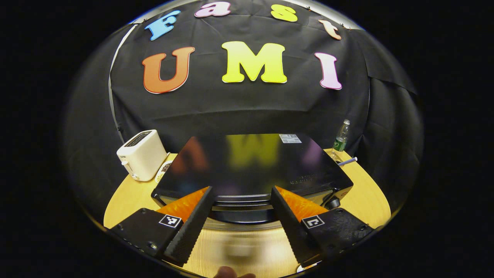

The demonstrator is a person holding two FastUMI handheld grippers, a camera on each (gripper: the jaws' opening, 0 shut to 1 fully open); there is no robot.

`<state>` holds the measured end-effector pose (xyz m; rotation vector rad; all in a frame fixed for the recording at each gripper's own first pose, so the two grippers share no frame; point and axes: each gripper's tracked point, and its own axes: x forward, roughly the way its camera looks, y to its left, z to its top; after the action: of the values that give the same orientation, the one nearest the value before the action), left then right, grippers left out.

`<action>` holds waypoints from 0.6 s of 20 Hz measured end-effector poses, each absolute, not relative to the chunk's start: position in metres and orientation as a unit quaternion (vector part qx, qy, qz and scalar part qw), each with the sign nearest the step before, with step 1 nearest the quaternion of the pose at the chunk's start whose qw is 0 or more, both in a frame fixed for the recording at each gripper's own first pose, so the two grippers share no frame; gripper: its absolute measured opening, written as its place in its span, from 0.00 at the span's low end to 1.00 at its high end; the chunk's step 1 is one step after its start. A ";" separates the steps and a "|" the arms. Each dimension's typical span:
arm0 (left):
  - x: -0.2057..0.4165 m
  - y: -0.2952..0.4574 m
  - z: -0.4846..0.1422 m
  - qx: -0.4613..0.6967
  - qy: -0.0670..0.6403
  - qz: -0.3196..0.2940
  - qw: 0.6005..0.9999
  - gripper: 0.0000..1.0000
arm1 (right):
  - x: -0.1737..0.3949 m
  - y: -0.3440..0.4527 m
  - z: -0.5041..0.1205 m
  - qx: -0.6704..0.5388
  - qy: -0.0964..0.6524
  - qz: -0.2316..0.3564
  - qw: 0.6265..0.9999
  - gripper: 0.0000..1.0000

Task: Open the electric oven with the left hand, put the food in, and close the electric oven.

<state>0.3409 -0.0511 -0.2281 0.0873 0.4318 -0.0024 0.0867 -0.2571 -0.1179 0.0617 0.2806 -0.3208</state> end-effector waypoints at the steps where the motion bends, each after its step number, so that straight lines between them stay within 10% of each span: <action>1: 0.336 -0.051 -0.223 0.040 0.211 -0.003 0.977 0.98 | 0.085 -0.257 -0.118 0.030 0.138 -0.160 0.977 1.00; 12: 0.255 -0.059 -0.311 0.005 0.329 -0.025 0.944 0.97 | 0.058 -0.246 -0.125 0.031 0.145 -0.161 0.976 0.98</action>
<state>0.2555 -0.0592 -0.3105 0.0100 0.6703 -0.0514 0.0584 -0.2456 -0.1245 0.0624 0.2931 -0.3237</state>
